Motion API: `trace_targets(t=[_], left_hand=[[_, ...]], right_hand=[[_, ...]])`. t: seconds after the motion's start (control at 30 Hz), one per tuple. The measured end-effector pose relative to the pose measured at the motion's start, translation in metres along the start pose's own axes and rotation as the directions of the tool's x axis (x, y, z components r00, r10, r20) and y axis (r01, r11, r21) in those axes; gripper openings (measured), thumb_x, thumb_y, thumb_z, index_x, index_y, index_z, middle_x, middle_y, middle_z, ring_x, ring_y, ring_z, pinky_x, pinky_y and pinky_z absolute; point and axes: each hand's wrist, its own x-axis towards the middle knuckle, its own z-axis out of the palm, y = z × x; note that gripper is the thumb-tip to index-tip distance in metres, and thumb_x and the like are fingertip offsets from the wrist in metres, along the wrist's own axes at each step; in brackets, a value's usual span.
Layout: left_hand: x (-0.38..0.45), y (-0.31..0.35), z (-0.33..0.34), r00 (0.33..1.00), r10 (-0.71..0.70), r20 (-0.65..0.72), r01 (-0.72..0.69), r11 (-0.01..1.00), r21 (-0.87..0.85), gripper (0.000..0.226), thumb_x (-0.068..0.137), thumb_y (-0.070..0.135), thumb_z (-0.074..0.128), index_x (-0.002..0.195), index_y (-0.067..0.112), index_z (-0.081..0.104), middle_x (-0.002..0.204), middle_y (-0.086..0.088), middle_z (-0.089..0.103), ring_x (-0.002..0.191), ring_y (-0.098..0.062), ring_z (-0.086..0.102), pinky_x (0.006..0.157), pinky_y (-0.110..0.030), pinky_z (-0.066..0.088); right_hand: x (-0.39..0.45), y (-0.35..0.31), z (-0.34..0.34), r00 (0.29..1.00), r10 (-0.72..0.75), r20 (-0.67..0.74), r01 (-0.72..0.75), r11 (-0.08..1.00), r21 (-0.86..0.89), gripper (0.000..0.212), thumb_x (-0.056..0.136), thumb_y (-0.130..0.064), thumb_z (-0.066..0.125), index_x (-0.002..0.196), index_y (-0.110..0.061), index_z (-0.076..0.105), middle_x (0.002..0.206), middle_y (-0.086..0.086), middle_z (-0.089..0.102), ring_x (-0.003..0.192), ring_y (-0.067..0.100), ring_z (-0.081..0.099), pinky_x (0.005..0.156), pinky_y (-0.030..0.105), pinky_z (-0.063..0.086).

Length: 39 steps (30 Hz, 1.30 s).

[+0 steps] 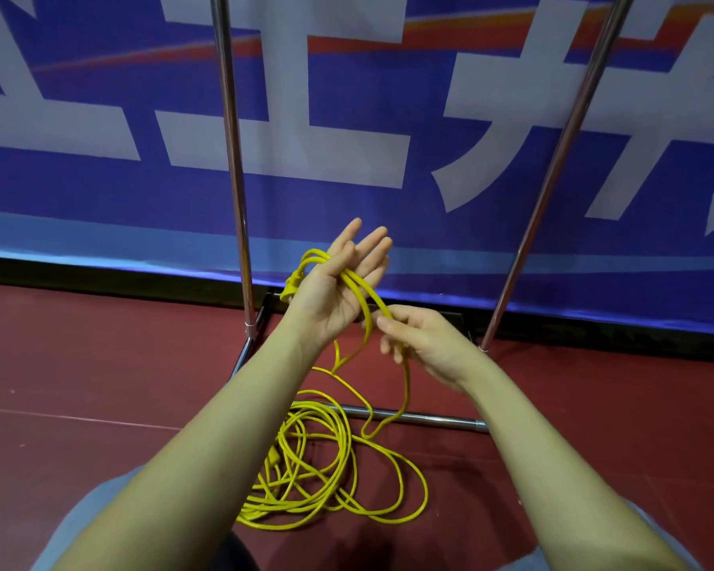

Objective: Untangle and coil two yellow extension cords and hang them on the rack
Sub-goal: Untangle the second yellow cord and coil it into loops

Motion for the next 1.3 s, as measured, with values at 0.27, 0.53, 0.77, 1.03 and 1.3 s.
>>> trace_targets(t=[0.27, 0.53, 0.77, 1.03, 1.3], left_hand=[[0.000, 0.002, 0.001, 0.988, -0.088, -0.125, 0.102, 0.989, 0.104, 0.038, 0.102, 0.033, 0.033, 0.088, 0.008, 0.058, 0.064, -0.002, 0.066, 0.057, -0.012, 0.063, 0.073, -0.029, 0.057], [0.004, 0.007, -0.003, 0.965, -0.107, -0.241, 0.091, 0.993, -0.078, 0.042, 0.102, 0.035, 0.035, 0.069, 0.012, 0.044, 0.040, 0.003, 0.041, 0.038, -0.012, 0.050, 0.053, -0.025, 0.056], [-0.001, 0.011, -0.006, 0.977, -0.060, -0.205, 0.072, 0.996, 0.054, 0.028, 0.101, 0.023, 0.040, 0.089, 0.005, 0.059, 0.077, -0.009, 0.073, 0.080, -0.021, 0.070, 0.078, -0.034, 0.055], [-0.004, 0.003, 0.010, 0.980, -0.077, -0.181, 0.072, 0.997, -0.034, 0.034, 0.103, 0.024, 0.034, 0.081, 0.005, 0.052, 0.064, -0.010, 0.069, 0.063, -0.021, 0.071, 0.072, -0.037, 0.056], [-0.001, 0.018, -0.001, 0.993, -0.005, -0.118, -0.010, 0.993, -0.120, 0.040, 0.102, 0.022, 0.037, 0.078, 0.000, 0.062, 0.078, -0.016, 0.071, 0.076, -0.029, 0.071, 0.079, -0.046, 0.052]], right_hand=[[0.007, -0.005, 0.004, 0.987, -0.072, -0.146, 0.059, 0.994, -0.089, 0.027, 0.098, -0.010, 0.046, 0.074, -0.010, 0.060, 0.055, 0.001, 0.053, 0.038, 0.000, 0.038, 0.043, 0.010, 0.029], [0.003, 0.018, -0.003, 0.995, 0.050, -0.080, -0.062, 0.987, -0.149, 0.017, 0.095, -0.017, 0.053, 0.083, -0.011, 0.065, 0.077, 0.005, 0.064, 0.048, 0.004, 0.053, 0.055, 0.019, 0.041], [-0.004, 0.007, -0.010, 0.989, 0.015, -0.145, -0.012, 1.000, 0.018, 0.031, 0.096, -0.018, 0.050, 0.070, -0.007, 0.063, 0.045, -0.004, 0.041, 0.037, 0.005, 0.030, 0.046, 0.021, 0.027], [-0.004, 0.003, -0.004, 0.995, 0.049, -0.084, -0.046, 0.998, 0.037, 0.034, 0.092, -0.031, 0.053, 0.070, -0.007, 0.064, 0.049, 0.002, 0.052, 0.044, 0.013, 0.045, 0.048, 0.021, 0.039], [-0.010, 0.025, -0.021, 0.991, 0.117, -0.065, -0.112, 0.991, 0.073, 0.030, 0.095, -0.019, 0.048, 0.072, -0.006, 0.063, 0.055, -0.002, 0.044, 0.050, 0.011, 0.037, 0.051, 0.022, 0.036]])
